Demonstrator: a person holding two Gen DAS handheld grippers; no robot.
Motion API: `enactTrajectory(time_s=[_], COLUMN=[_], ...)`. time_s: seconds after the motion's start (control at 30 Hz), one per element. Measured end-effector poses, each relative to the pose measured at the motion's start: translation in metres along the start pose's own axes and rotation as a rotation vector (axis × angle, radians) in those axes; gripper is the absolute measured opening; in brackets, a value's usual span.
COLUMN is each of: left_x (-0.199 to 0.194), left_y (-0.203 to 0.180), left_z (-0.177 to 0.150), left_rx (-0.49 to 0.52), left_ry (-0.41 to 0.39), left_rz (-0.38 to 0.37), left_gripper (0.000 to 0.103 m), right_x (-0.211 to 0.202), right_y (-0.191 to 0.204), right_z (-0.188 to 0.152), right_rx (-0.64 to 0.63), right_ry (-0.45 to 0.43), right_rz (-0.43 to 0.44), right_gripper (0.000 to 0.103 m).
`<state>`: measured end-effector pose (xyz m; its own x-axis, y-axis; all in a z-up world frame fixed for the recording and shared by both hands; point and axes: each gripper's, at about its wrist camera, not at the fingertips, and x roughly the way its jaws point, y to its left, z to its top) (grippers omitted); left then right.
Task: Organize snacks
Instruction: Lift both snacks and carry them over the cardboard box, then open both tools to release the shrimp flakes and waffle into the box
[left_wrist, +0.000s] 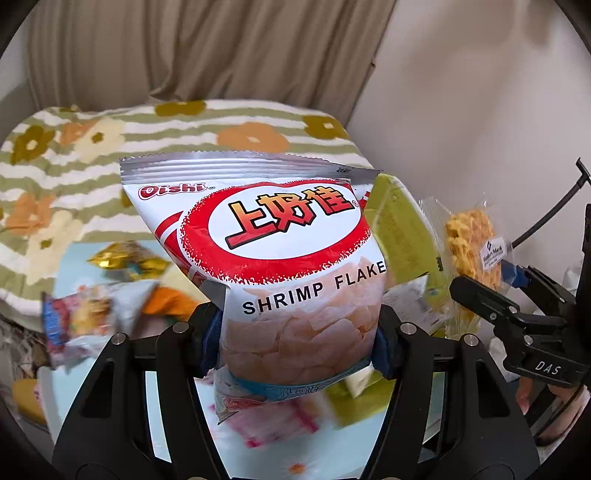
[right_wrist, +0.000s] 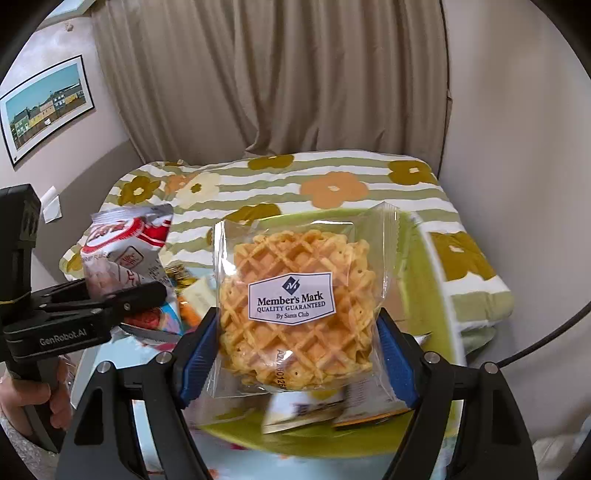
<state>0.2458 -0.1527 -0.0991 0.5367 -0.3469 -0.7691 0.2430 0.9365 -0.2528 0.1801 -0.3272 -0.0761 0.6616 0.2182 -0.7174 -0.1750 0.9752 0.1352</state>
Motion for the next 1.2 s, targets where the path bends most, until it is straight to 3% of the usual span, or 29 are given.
enactTrajectory(time_s=[0.2,0.4,0.47,0.5,0.53,0.8,1.07,1.2], left_x=[0.044,0.08,0.087,0.09,0.091,0.084,0.072,0.064], left_y=[-0.029,-0.041,-0.043,-0.044,-0.046,-0.039,-0.027,-0.023], left_z=[0.014,0.018,0.02,0.022,0.022,0.004,-0.007,-0.006], left_rx=[-0.006,0.01,0.018,0.021,0.026,0.034,0.022,0.013], left_ry=[0.076,0.157,0.17,0.171,0.17,0.204,0.19,0.172], left_rz=[0.003,-0.017,-0.007,-0.002,-0.002,0.017,0.029,0.04], left_gripper=[0.06,0.062,0.074,0.092,0.102,0.103,0.103,0.103], right_x=[0.013,0.022,0.024,0.024,0.025,0.04,0.058,0.064], right_y=[-0.041,-0.057,-0.06,-0.062,-0.063,-0.064,-0.061,-0.057], right_z=[0.01,0.007,0.008,0.009,0.01,0.009,0.007,0.008], right_rx=[0.007,0.05,0.06,0.064,0.067,0.098,0.104,0.086], right_ry=[0.022,0.047,0.056,0.059,0.061,0.097,0.145,0.14], right_rz=[0.012,0.013,0.008,0.007,0.005,0.006,-0.008,-0.023], right_gripper=[0.076,0.076,0.076,0.076,0.076,0.076,0.078,0.088])
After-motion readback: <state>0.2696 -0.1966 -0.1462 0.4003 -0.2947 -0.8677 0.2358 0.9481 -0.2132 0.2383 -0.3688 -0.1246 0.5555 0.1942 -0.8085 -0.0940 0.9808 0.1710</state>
